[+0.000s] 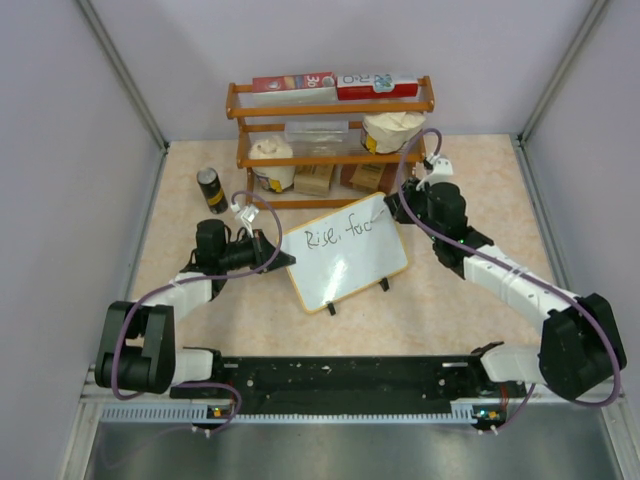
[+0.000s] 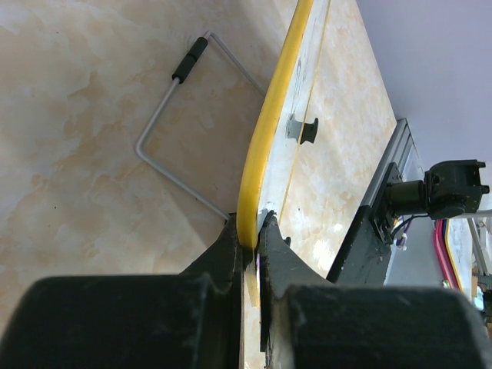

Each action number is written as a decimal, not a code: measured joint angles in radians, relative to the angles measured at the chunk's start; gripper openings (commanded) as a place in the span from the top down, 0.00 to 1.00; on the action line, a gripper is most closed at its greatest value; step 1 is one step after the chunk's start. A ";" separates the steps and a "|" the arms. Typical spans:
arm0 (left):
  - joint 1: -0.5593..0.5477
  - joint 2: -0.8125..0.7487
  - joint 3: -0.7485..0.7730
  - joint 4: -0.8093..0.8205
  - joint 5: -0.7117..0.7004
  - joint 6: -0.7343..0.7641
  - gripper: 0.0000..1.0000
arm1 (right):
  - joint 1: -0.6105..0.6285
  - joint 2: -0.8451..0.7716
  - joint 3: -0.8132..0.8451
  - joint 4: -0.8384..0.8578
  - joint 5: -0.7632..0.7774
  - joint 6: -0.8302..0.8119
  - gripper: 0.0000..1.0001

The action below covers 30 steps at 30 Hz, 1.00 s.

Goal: Write a sentence on the whiteboard
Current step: Write on the whiteboard with the whiteboard.

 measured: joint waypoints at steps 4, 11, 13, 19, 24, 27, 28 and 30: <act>0.000 0.000 0.000 0.000 0.000 0.000 1.00 | 0.000 0.023 0.000 0.005 -0.001 0.001 1.00; 0.000 0.000 -0.001 -0.001 -0.001 0.000 1.00 | 0.000 0.031 0.000 0.015 0.001 0.001 1.00; 0.000 0.000 -0.001 -0.001 -0.001 0.000 1.00 | -0.001 0.032 0.000 0.016 0.003 0.001 1.00; 0.000 0.000 -0.001 -0.001 0.000 0.000 1.00 | -0.018 0.032 0.000 0.016 0.007 0.002 1.00; 0.000 0.000 -0.001 -0.001 0.000 0.000 1.00 | -0.027 0.032 0.001 0.015 0.011 0.002 1.00; 0.000 0.000 -0.001 -0.001 0.000 0.000 1.00 | -0.029 0.032 0.007 0.009 0.012 0.002 1.00; 0.000 0.000 -0.001 -0.001 0.000 0.000 1.00 | -0.030 0.033 0.013 0.005 0.013 0.002 1.00; 0.000 0.000 -0.001 -0.001 0.000 0.000 1.00 | -0.031 0.034 0.021 0.002 0.016 0.001 1.00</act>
